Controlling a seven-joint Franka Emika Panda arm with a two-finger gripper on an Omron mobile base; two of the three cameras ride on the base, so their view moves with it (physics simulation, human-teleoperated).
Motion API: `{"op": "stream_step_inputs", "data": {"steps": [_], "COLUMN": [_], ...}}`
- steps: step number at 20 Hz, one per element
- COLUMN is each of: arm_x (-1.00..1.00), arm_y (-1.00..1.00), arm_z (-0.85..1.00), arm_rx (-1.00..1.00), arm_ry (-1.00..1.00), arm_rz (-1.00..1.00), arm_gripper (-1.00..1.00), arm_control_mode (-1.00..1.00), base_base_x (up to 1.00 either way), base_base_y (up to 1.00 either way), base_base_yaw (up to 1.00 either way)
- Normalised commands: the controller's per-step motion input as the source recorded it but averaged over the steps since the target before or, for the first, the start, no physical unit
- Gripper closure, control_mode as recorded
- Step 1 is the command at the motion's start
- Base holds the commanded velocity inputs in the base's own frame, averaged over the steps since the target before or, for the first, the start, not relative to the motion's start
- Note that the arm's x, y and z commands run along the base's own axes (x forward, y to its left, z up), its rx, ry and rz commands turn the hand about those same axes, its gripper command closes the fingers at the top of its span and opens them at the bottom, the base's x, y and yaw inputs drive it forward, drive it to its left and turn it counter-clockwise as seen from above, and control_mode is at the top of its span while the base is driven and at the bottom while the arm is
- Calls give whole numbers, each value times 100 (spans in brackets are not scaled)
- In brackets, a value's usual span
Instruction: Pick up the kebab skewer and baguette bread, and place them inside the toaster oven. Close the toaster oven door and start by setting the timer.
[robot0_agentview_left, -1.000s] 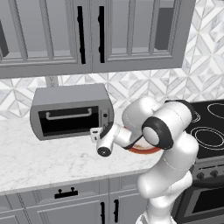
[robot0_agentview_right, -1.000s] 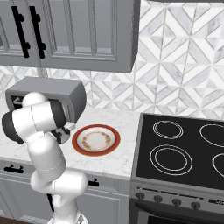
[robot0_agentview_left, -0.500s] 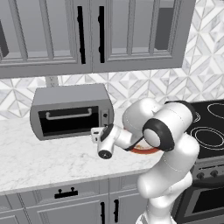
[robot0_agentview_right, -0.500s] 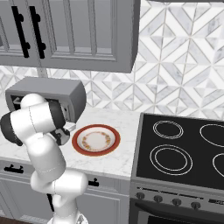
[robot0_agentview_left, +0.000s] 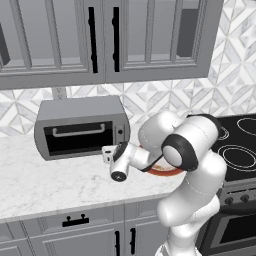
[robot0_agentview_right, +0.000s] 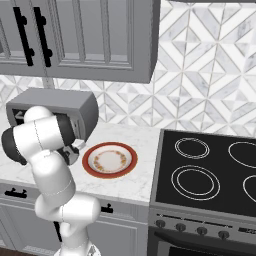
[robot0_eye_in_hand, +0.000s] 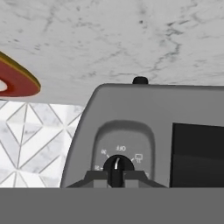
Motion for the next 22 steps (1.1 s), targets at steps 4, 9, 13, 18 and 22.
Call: {"op": "stream_step_inputs", "data": {"steps": [4, 9, 13, 18, 22], "arm_x": [11, 10, 1, 1, 3], "arm_y": [-4, -17, -30, -33, -29], "arm_z": [0, 0, 0, 0, 0], "arm_rx": [0, 2, 7, 16, 18], "arm_ry": [0, 0, -1, -1, -1], "arm_rz": [0, 0, 0, 0, 0], "arm_gripper": [100, 100, 100, 100, 100], "arm_control_mode": [-100, -100, -100, -100, -100], "base_base_x": [0, 0, 0, 0, 0], "base_base_y": [0, 0, 0, 0, 0], "base_base_yaw": [0, 0, 0, 0, 0]}}
